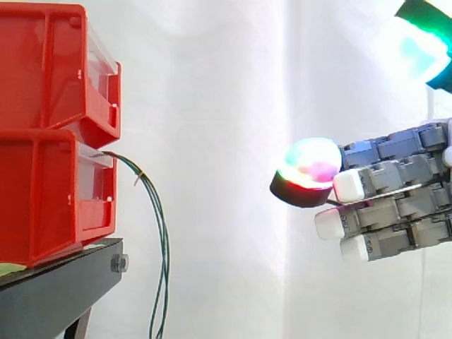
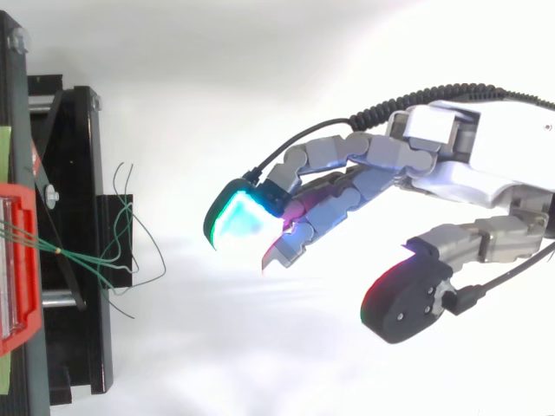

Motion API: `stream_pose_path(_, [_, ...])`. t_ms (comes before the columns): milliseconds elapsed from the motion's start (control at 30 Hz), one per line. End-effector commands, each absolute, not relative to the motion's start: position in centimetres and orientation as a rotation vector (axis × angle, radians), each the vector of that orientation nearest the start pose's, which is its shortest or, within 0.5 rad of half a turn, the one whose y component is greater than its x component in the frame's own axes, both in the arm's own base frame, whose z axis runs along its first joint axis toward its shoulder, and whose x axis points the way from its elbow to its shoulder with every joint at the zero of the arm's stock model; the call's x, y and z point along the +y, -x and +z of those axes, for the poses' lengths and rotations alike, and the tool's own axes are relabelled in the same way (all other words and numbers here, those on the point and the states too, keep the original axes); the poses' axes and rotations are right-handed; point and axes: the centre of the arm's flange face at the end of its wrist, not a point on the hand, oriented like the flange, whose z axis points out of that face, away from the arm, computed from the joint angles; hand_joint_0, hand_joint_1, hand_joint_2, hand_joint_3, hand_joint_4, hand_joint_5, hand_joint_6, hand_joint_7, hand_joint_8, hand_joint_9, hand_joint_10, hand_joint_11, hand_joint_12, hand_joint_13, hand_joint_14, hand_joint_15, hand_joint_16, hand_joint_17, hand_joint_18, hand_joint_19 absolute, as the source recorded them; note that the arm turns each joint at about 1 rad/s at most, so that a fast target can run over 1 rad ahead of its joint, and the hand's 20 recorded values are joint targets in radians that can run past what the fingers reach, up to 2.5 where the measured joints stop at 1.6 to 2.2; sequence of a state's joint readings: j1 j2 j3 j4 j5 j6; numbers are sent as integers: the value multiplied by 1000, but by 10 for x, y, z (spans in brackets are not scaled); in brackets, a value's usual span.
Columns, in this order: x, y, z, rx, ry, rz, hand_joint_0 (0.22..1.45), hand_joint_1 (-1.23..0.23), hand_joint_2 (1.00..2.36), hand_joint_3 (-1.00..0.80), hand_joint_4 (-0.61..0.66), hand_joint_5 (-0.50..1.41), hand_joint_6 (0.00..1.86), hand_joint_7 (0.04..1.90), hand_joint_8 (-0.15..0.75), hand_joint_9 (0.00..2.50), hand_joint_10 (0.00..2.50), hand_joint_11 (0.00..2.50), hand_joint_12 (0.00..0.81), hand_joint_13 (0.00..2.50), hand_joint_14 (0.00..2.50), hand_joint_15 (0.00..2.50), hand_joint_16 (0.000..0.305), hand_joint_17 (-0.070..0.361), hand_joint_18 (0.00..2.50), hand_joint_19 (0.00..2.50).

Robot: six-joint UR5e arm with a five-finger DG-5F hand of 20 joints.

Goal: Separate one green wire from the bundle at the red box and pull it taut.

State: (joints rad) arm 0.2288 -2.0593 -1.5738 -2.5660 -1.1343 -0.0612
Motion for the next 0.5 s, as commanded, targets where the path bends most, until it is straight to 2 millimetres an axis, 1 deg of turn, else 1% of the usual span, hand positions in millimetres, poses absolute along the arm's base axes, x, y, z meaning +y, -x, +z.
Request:
stream_pose_path(0, [-25,-667,259,1020,-1223,1062,536,-545,1001,-481,269,-164,502,756,257,874,7,222,341,640,6,162,41,93,525,226])
stream_pose_path(67, [-26,-669,252,1023,-1226,1053,536,-544,1001,-481,268,-164,502,757,257,874,7,233,341,640,6,159,41,93,526,226])
stream_pose_path(100, [-27,-675,252,1010,-1228,1054,537,-543,1001,-484,268,-163,502,754,259,874,9,221,342,640,6,166,41,93,525,226])
stream_pose_path(133, [-27,-685,240,1013,-1234,1054,537,-543,1001,-482,268,-163,502,755,257,875,7,234,341,641,6,163,41,93,526,226])
stream_pose_path(167, [-26,-688,237,1013,-1237,1055,537,-543,1001,-482,271,-163,502,757,256,878,6,229,343,641,6,163,41,93,526,233])
stream_pose_path(200, [-28,-692,230,1016,-1244,1052,537,-543,1001,-481,271,-162,502,757,256,878,9,223,343,644,6,160,41,93,527,231])
stream_pose_path(233, [-27,-701,227,1005,-1253,1062,538,-542,1001,-483,272,-162,502,755,257,880,7,231,343,646,7,170,41,93,529,232])
stream_pose_path(333, [-26,-714,219,1005,-1272,1067,538,-542,1001,-483,272,-161,502,754,257,885,6,232,344,651,7,172,41,93,537,242])
stream_pose_path(400, [-28,-724,212,1011,-1290,1062,539,-542,1001,-485,273,-161,502,753,258,895,7,238,346,660,7,180,41,93,538,245])
stream_pose_path(433, [-31,-731,212,1004,-1299,1064,538,-542,1001,-484,275,-161,502,758,258,896,7,239,348,664,7,181,41,93,539,251])
stream_pose_path(467, [-32,-732,208,1006,-1305,1059,537,-543,1001,-487,276,-161,502,759,257,897,7,246,350,667,7,184,42,94,540,250])
